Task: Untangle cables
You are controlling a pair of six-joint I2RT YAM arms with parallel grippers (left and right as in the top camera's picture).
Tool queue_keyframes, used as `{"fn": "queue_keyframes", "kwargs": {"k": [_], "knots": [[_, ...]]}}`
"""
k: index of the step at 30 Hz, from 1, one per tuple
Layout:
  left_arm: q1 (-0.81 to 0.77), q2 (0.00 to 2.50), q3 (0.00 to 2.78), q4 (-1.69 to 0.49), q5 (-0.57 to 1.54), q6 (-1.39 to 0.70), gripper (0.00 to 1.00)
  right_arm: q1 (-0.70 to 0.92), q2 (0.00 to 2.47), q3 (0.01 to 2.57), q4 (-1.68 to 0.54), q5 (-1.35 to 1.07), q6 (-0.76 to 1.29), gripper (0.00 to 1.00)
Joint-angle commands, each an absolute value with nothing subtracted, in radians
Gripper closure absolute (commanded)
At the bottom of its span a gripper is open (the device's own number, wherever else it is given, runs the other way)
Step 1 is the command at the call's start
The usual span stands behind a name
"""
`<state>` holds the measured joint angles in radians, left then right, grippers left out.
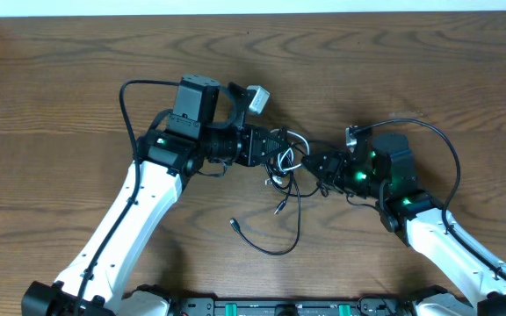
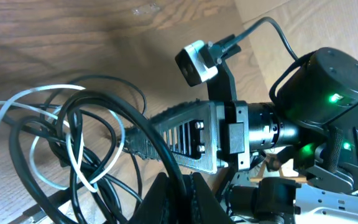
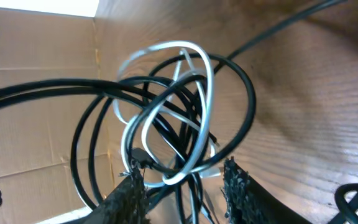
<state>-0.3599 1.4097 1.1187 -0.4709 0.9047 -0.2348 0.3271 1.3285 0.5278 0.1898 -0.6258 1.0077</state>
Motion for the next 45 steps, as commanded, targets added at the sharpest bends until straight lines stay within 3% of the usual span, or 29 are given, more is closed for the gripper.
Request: {"fn": "queue_keyframes", "kwargs": {"k": [1, 8, 13, 18, 21, 27, 42, 45], "knots": [[-0.386, 1.391, 1.130, -0.467, 0.935, -0.209, 0.92, 0.339, 1.335, 0.527, 0.193, -0.572, 1.018, 0.62], [-0.406, 1.391, 1.130, -0.453, 0.935, -0.210, 0.92, 0.342, 1.338, 0.527, 0.194, -0.533, 1.009, 0.65], [-0.406, 1.391, 1.130, -0.443, 0.935, -0.210, 0.92, 0.375, 1.338, 0.527, 0.194, -0.535, 1.030, 0.72], [-0.406, 1.391, 1.130, -0.442, 0.934, -0.210, 0.92, 0.413, 1.338, 0.527, 0.194, -0.544, 1.044, 0.83], [-0.406, 1.391, 1.130, -0.442, 0.934, -0.210, 0.92, 0.421, 1.338, 0.527, 0.190, -0.545, 1.042, 0.99], [-0.406, 1.391, 1.130, -0.443, 0.931, -0.210, 0.92, 0.403, 1.336, 0.527, 0.246, -0.581, 1.015, 0.99], [-0.406, 1.391, 1.130, -0.539, 0.707, -0.210, 0.92, -0.092, 1.292, 0.527, 0.482, -1.119, 1.021, 0.99], [-0.406, 1.391, 1.130, -0.564, 0.645, -0.210, 0.92, -0.193, 1.292, 0.527, 0.560, -1.195, 1.099, 0.99]]}}
